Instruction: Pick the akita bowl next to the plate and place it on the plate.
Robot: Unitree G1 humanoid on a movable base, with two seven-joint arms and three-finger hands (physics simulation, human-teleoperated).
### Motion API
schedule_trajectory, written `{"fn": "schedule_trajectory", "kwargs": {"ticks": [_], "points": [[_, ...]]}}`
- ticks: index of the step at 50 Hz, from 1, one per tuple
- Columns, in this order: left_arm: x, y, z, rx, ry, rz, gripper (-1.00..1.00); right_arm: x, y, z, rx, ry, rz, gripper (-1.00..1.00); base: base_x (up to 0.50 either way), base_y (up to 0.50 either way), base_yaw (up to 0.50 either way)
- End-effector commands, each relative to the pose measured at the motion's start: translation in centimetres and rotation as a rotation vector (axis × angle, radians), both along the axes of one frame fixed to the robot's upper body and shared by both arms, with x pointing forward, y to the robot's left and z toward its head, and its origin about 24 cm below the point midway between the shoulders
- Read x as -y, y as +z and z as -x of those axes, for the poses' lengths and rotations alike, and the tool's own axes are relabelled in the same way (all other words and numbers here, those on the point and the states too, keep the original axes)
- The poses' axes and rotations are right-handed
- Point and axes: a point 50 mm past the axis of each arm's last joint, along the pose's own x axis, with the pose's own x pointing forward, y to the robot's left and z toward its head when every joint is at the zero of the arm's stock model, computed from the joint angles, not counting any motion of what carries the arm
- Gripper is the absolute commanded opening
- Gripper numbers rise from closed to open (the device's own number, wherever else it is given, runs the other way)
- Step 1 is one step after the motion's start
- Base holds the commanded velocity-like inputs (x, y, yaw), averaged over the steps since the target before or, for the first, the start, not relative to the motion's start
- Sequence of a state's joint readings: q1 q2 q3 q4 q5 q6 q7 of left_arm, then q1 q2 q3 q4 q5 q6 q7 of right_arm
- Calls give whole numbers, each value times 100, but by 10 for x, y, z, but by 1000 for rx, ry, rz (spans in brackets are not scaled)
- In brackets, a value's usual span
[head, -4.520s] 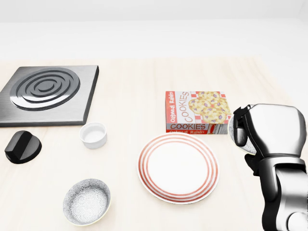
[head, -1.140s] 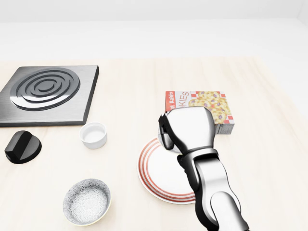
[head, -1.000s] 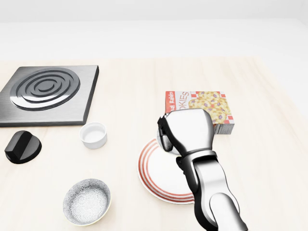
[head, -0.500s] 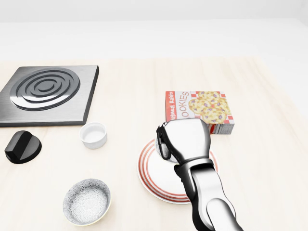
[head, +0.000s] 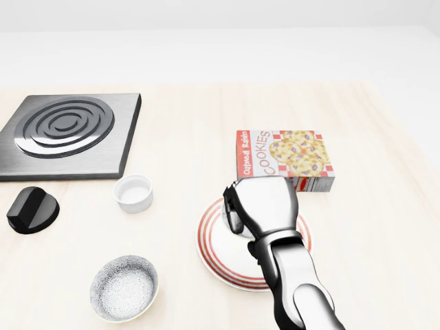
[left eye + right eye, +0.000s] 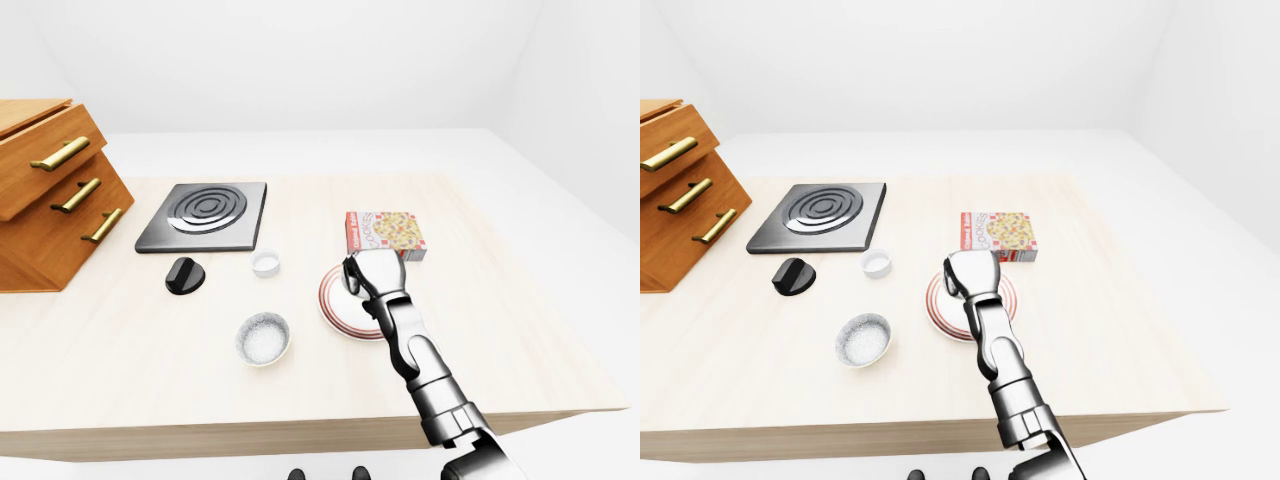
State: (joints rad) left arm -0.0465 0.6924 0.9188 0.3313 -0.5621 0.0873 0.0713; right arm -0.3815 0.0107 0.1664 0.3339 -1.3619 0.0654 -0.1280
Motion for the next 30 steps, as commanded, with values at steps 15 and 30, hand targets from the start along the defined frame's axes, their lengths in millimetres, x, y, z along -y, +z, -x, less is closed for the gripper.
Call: {"fn": "schedule_trajectory", "kwargs": {"ticks": [15, 30], "points": [[1, 0, -1, 2, 0, -2, 100, 2, -4, -5, -34, -11, -39, -100, 0, 0, 0], [0, -2, -1, -5, 0, 4, 100, 7, -16, -4, -44, -22, -40, -100, 0, 0, 0]]}}
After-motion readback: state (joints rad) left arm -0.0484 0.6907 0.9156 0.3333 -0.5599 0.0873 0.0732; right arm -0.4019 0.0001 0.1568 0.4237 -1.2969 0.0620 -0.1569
